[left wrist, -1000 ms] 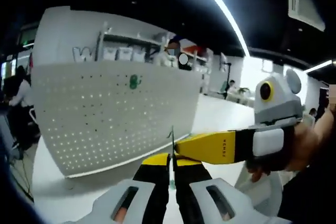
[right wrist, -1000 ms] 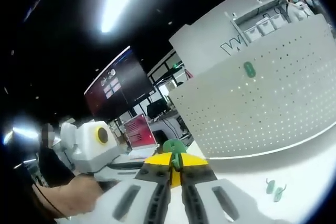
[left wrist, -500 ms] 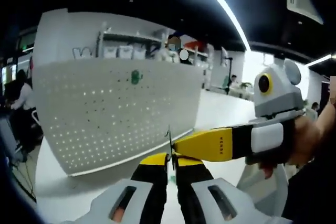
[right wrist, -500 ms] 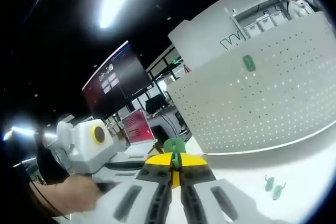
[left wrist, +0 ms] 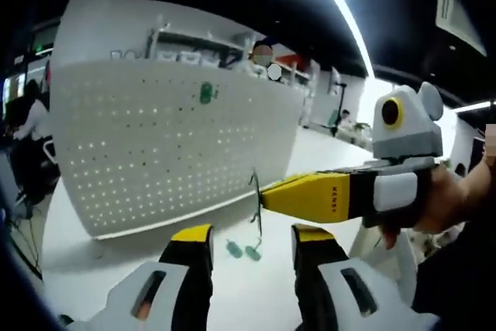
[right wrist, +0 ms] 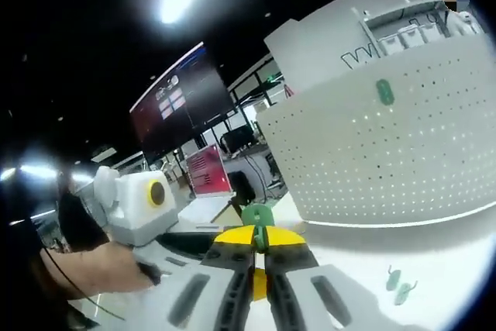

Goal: Insert the hook assembly into the mounting plate slot until the hook locks in place.

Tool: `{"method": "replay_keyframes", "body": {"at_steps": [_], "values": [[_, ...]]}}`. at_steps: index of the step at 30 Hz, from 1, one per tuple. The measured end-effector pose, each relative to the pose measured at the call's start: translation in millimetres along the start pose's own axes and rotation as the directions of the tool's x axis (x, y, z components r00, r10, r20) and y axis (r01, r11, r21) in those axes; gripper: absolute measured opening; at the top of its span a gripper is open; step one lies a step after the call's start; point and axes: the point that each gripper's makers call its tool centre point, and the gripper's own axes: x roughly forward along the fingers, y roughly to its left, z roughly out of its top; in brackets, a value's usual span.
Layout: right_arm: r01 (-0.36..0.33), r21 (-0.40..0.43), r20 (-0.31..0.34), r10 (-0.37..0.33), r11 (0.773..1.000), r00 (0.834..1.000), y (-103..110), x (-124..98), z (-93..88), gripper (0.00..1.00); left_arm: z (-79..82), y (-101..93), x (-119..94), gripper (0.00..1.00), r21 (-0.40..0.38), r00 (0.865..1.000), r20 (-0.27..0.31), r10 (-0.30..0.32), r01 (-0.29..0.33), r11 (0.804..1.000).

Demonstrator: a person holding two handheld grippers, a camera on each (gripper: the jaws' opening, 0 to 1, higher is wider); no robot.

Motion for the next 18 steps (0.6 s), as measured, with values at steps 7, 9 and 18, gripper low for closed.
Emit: {"method": "replay_keyframes", "body": {"at_steps": [7,9,18], "values": [[0.030,-0.053,0.003,-0.030,0.998,1.000,-13,-4,4.7,0.00,3.2,-13.4,2,0.73,-0.024,0.997,0.031,-0.065,0.066,0.998],[0.034,-0.047,0.001,-0.034,0.998,0.999,-17,-5,4.6,0.00,2.7,-15.6,2,0.78,-0.021,0.997,0.033,-0.073,0.074,0.997],[0.063,-0.027,0.023,-0.063,0.998,0.998,-26,-7,2.7,0.00,1.1,-20.3,4,0.88,-0.026,0.995,0.028,-0.100,0.101,0.995]]}}
